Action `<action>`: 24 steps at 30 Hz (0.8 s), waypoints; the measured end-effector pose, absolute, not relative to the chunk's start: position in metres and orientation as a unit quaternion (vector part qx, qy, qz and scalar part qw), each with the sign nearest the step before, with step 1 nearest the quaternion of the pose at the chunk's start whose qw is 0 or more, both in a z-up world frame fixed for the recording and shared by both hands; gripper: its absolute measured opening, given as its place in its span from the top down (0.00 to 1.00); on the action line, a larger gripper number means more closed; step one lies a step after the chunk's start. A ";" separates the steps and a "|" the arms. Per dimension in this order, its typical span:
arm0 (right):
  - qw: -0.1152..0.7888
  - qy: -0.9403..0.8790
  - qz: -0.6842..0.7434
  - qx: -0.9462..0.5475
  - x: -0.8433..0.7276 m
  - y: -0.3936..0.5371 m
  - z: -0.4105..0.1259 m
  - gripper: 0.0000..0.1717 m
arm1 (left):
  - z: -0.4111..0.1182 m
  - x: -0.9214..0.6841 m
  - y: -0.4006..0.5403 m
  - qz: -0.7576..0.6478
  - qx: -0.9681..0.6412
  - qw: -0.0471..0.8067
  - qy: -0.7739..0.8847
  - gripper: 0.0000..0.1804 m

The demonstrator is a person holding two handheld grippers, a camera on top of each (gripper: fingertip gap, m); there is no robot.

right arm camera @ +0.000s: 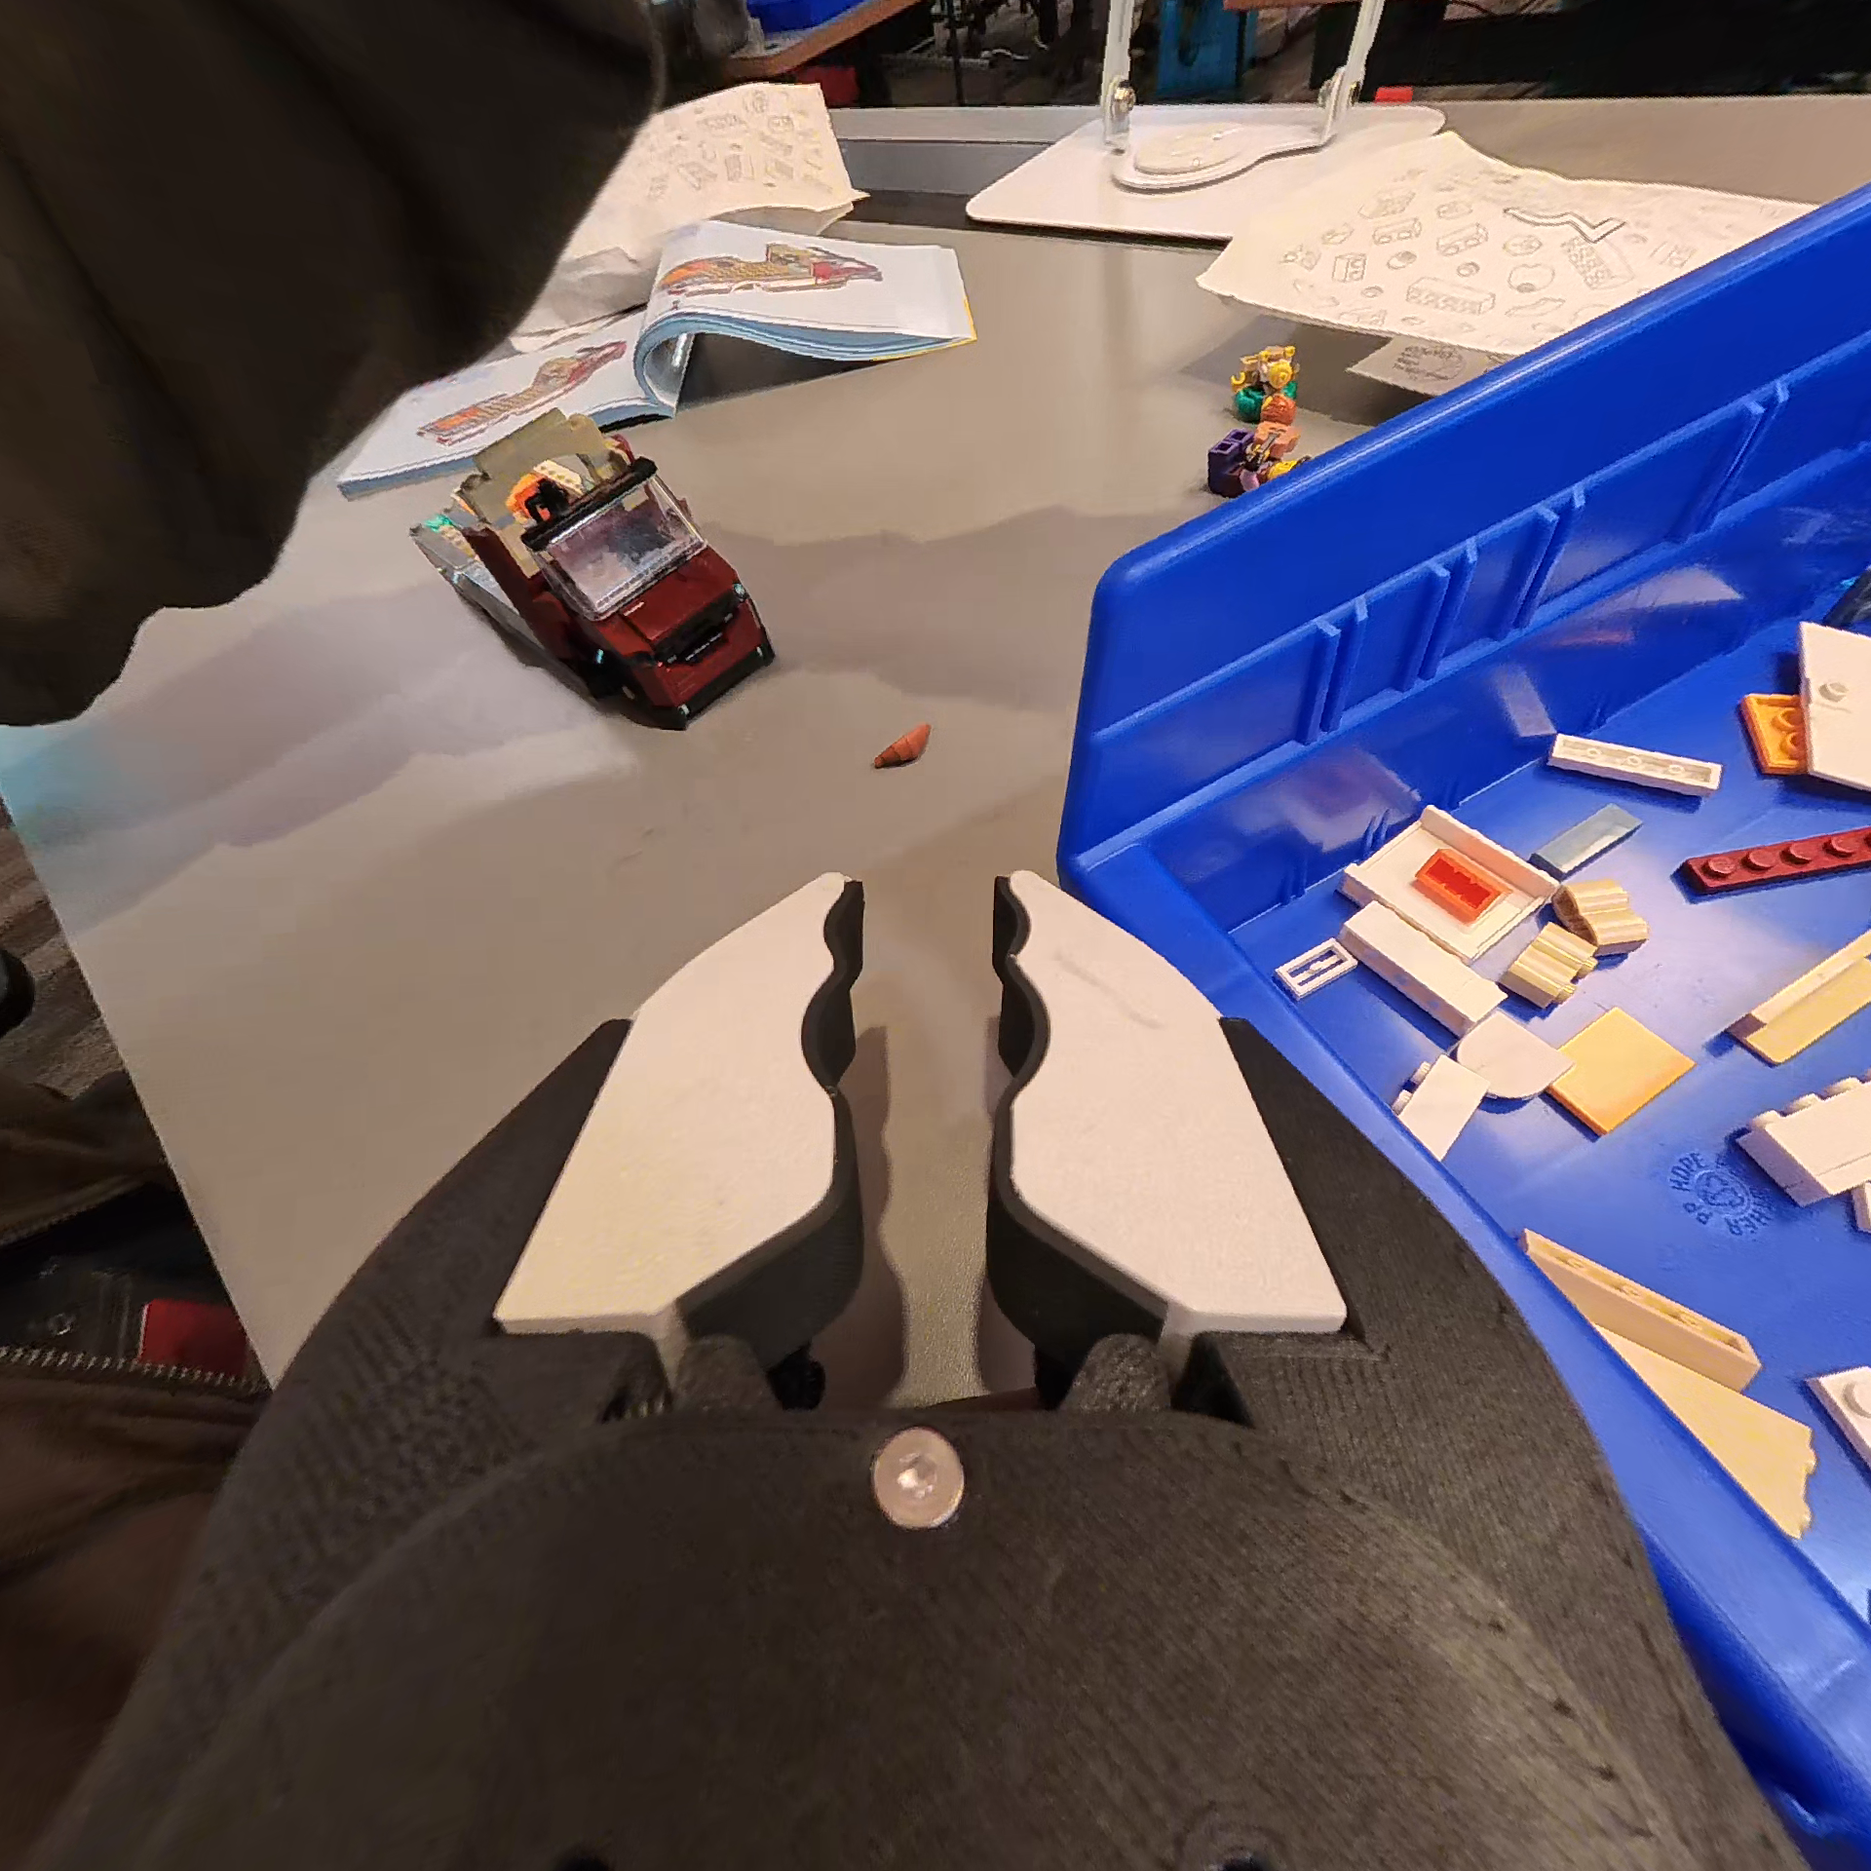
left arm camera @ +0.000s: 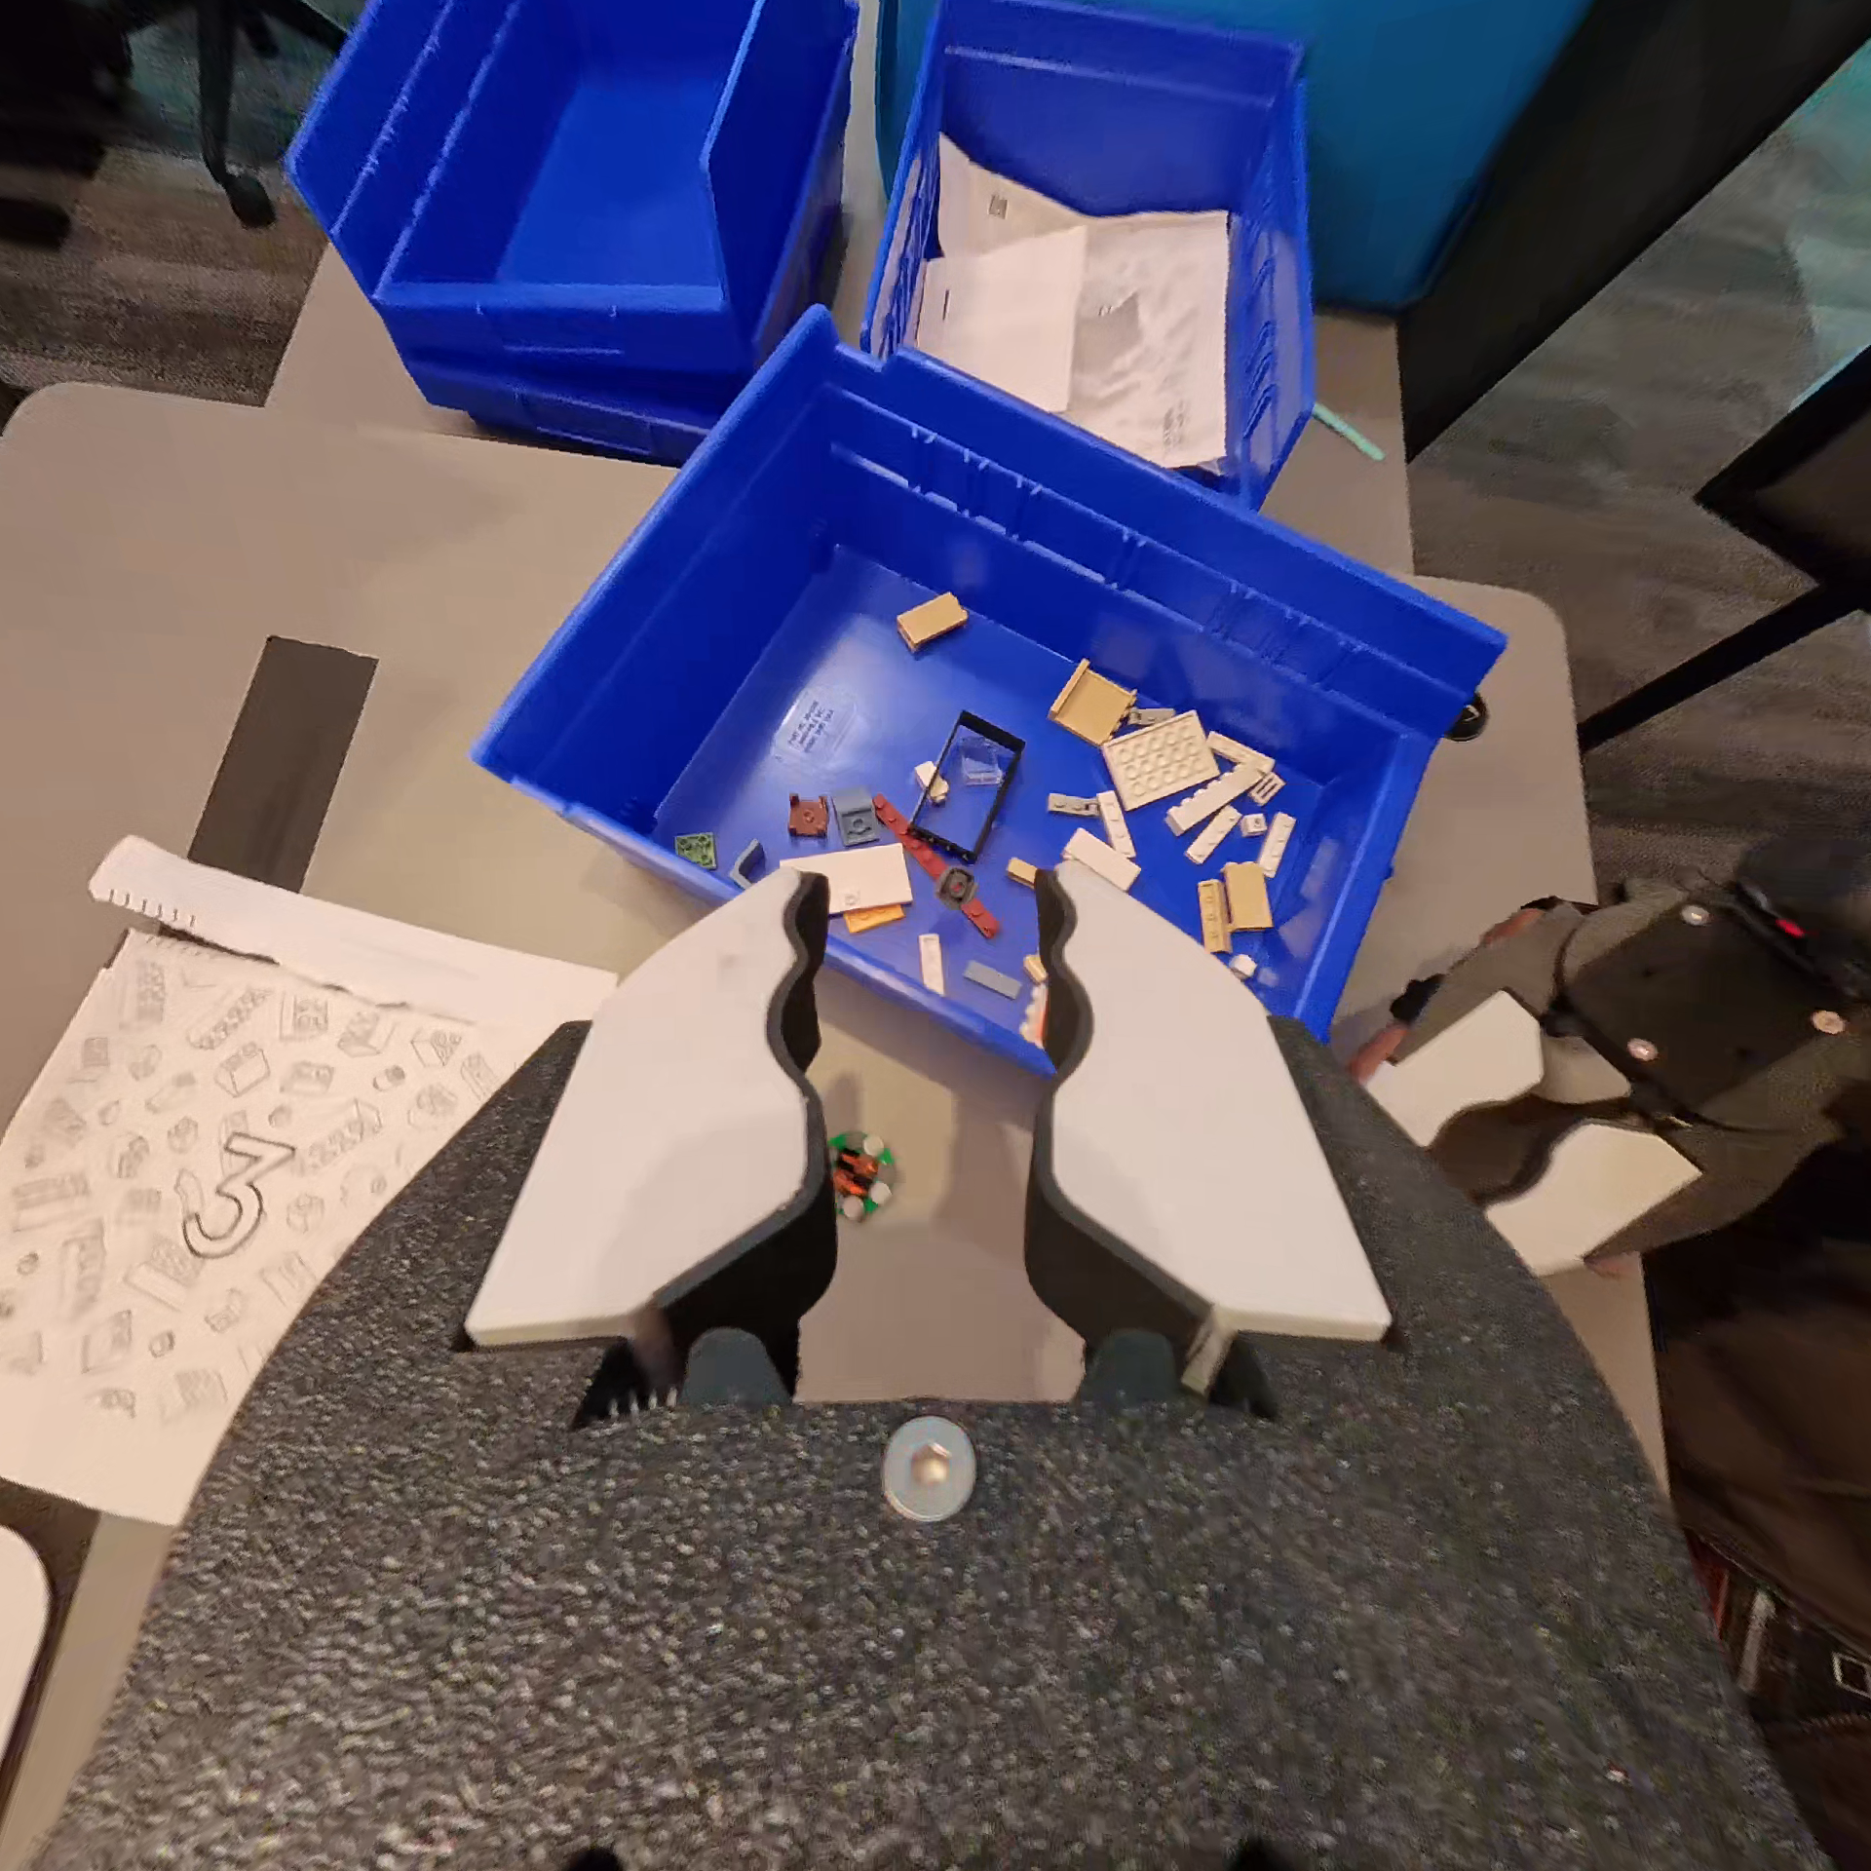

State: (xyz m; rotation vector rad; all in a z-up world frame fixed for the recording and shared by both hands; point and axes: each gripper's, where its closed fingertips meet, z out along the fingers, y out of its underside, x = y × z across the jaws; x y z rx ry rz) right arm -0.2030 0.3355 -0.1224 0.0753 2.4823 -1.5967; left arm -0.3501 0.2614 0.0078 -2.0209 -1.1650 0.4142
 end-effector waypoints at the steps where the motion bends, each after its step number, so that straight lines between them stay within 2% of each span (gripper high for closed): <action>1: 0.094 0.837 -0.538 0.025 -0.203 0.336 -0.123 0.86 | 0.010 -0.340 0.257 0.165 -0.784 0.384 -0.459 0.77; 5: 0.094 0.841 -0.533 0.018 -0.200 0.336 -0.124 0.86 | -0.001 -0.273 0.222 0.176 -0.772 0.382 -0.476 0.77; 9: 0.085 0.850 -0.520 0.000 -0.194 0.334 -0.128 0.86 | -0.039 -0.178 0.156 0.194 -0.753 0.335 -0.533 0.77; 13: 0.091 0.854 -0.511 -0.031 -0.175 0.325 -0.131 0.85 | -0.081 -0.074 0.106 0.192 -0.716 0.297 -0.602 0.83; 17: 0.102 0.851 -0.510 -0.076 -0.143 0.298 -0.129 0.86 | -0.109 -0.006 0.096 0.197 -0.706 0.271 -0.624 0.85; 21: 0.119 0.843 -0.509 -0.130 -0.098 0.265 -0.120 0.86 | -0.135 0.014 0.090 0.225 -0.735 0.239 -0.593 0.72; 24: 0.122 0.832 -0.516 -0.166 -0.064 0.244 -0.105 0.86 | -0.152 0.012 0.096 0.222 -0.750 0.262 -0.565 0.61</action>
